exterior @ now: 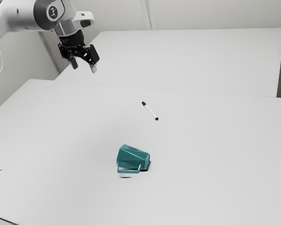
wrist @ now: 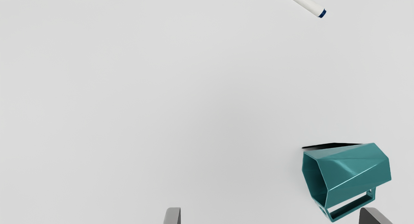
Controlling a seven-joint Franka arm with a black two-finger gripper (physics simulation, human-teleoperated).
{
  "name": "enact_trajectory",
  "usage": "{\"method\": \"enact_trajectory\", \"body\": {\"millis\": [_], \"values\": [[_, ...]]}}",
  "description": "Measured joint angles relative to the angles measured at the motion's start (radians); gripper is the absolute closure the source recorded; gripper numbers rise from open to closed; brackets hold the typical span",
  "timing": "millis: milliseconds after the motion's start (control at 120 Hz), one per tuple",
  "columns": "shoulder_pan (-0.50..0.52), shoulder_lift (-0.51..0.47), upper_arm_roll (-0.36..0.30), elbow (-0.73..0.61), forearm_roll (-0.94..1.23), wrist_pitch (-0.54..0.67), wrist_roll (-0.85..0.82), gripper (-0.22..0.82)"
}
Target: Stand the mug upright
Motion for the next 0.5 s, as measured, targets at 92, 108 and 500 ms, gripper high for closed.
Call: {"method": "enact_trajectory", "body": {"millis": [92,108,500], "values": [[-0.001,0.000,0.025,-0.018,-0.019,0.012,0.019,0.00],[-0.002,0.000,0.032,-0.024,-0.027,0.014,0.023,0.00],[0.037,-0.166,0.187,-0.485,-0.380,0.043,0.074,0.00]]}}
